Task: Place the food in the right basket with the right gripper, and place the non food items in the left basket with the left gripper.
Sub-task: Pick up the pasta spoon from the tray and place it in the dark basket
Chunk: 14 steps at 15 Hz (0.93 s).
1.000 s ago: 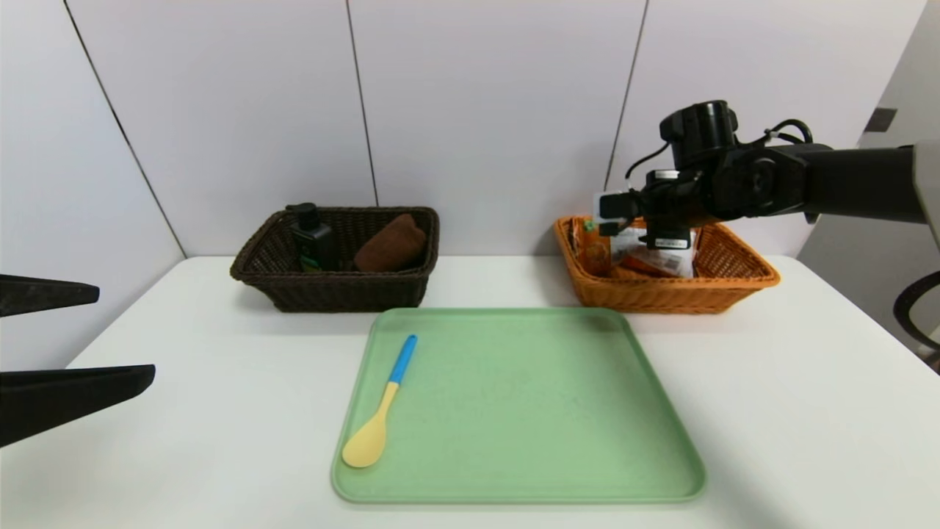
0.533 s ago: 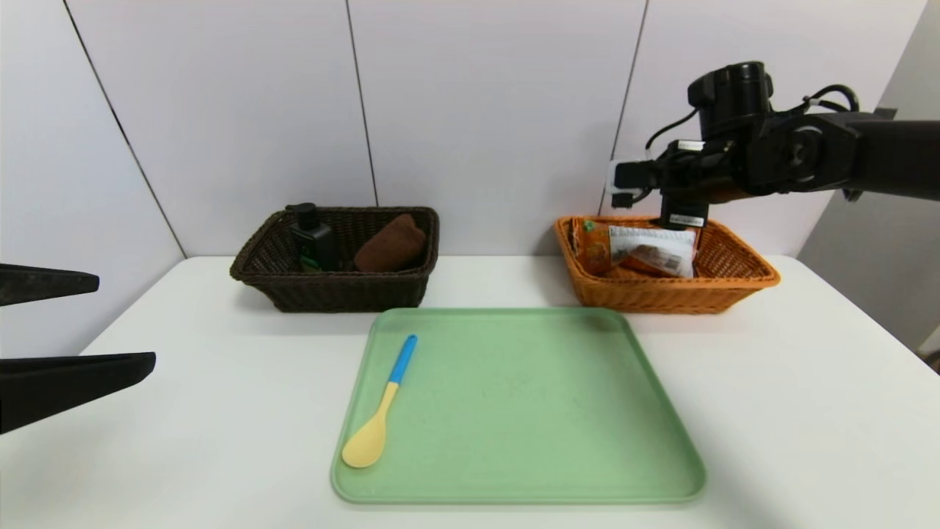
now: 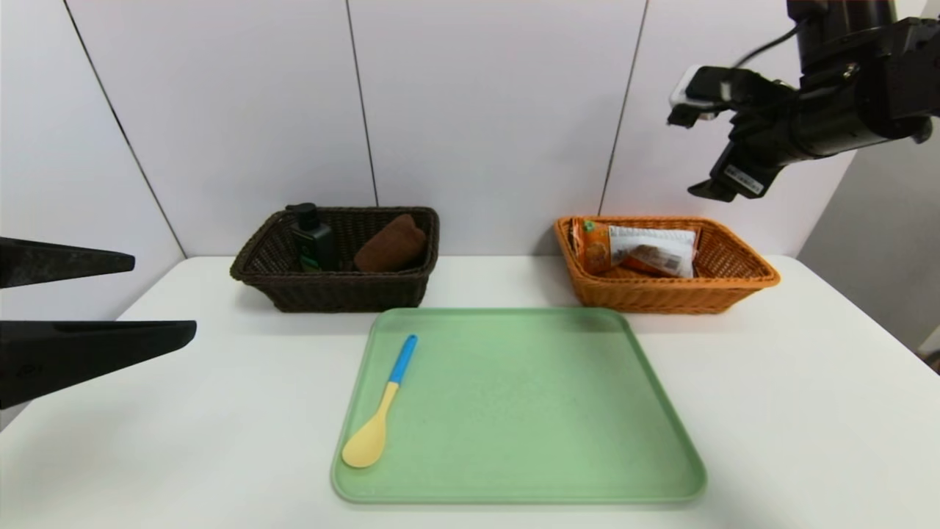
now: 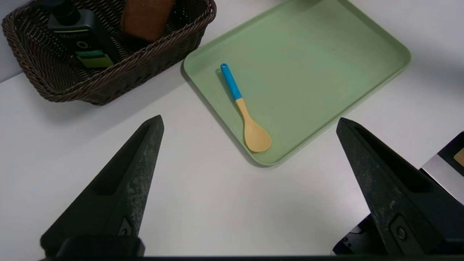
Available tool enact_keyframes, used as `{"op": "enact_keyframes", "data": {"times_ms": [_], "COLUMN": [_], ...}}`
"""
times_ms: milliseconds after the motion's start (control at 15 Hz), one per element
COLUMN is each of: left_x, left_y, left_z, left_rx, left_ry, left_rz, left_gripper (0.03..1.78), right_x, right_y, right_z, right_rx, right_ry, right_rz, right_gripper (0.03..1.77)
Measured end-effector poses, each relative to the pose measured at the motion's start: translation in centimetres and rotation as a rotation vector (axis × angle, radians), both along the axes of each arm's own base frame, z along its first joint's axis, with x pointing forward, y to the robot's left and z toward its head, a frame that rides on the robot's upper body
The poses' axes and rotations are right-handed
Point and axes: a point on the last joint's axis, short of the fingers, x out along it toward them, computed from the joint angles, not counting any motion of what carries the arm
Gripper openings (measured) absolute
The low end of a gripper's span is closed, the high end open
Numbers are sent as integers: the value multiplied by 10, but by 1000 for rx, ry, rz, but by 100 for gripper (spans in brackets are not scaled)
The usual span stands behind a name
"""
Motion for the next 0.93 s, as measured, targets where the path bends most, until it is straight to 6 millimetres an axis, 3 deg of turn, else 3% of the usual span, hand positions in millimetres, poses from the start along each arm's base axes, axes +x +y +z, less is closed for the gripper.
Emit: {"op": "enact_keyframes", "data": {"times_ms": [400, 667, 933], "left_x": [29, 53, 79], "left_y": [-11, -21, -41], "left_z": [-7, -14, -21], "left_rx": [-30, -39, -56], "left_ry": [86, 164, 257], "left_rz": [17, 25, 18], "left_gripper": [169, 169, 169], "right_x": [-70, -112, -147], "right_y": [-12, -19, -1], "right_z": [23, 19, 15], "right_rx": [410, 631, 768], "right_ry": [98, 142, 187], "right_rz": [-249, -403, -395], "right_gripper": [167, 169, 169]}}
